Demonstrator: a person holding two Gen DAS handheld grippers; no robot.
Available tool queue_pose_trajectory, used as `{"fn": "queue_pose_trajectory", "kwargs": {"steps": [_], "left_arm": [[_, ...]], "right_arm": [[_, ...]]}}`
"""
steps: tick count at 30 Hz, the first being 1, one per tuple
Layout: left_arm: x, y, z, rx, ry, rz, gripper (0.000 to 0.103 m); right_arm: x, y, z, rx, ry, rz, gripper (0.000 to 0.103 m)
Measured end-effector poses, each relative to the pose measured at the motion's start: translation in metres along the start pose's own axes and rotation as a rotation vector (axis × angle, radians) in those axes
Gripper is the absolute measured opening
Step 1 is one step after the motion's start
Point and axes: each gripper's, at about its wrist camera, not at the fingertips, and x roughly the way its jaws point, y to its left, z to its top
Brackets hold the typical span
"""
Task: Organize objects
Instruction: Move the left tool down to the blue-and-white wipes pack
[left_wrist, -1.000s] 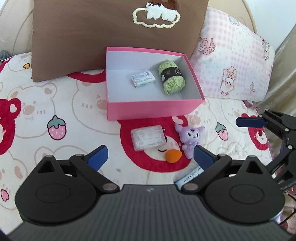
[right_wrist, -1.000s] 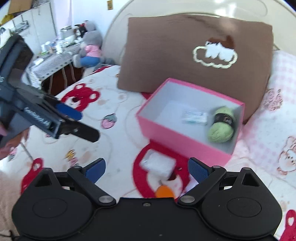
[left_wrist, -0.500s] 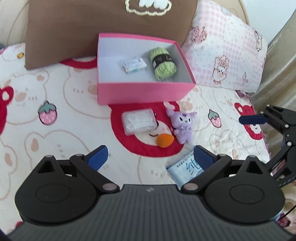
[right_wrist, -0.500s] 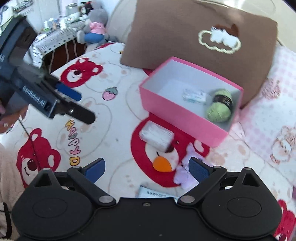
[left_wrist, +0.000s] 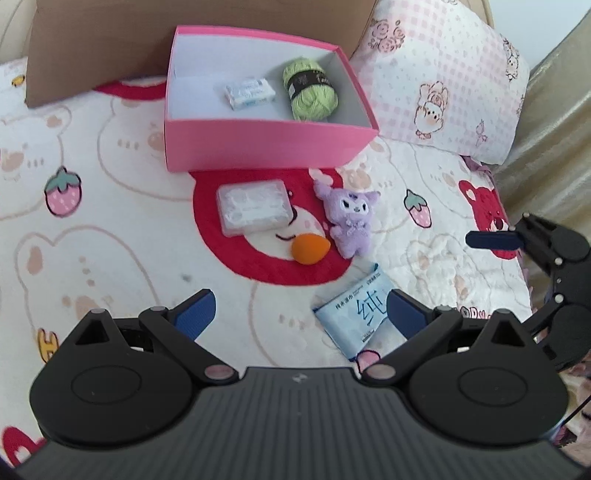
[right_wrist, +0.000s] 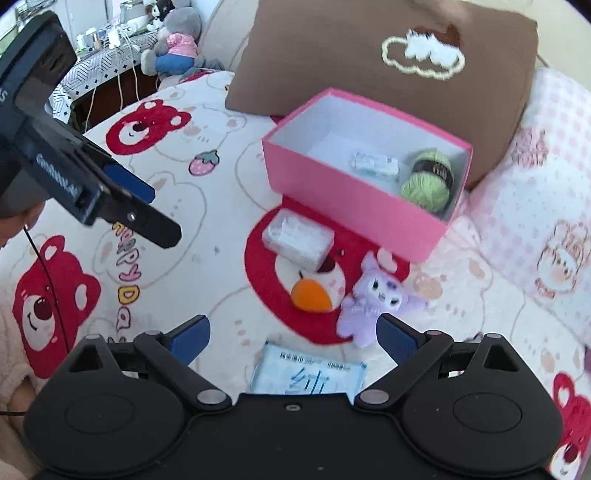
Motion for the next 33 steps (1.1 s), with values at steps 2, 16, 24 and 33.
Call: {"fn": "queue_pose_trajectory", "kwargs": {"steps": [2, 16, 24, 33], "left_arm": [[0.008, 0.0, -0.005, -0.004, 0.017, -0.006, 0.1], [0.058, 0.005, -0.03, -0.037, 0.062, -0.001, 0.1], [0.076, -0.005, -0.045, -0.034, 0.048, 0.033, 0.1], [0.103, -0.017, -0.06, -0.036, 0.042, 0.033, 0.099]], "right_arm": [[0.005, -0.003, -0.008, 0.021, 0.0, -0.001, 0.098], [0.039, -0.041, -0.047, 0.159, 0.007, -0.031, 0.097], [0.042, -0.054, -0.052, 0.24, 0.013, -0.027, 0.098], [0.068, -0.057, -0.064, 0.246, 0.055, -0.034, 0.079]]}}
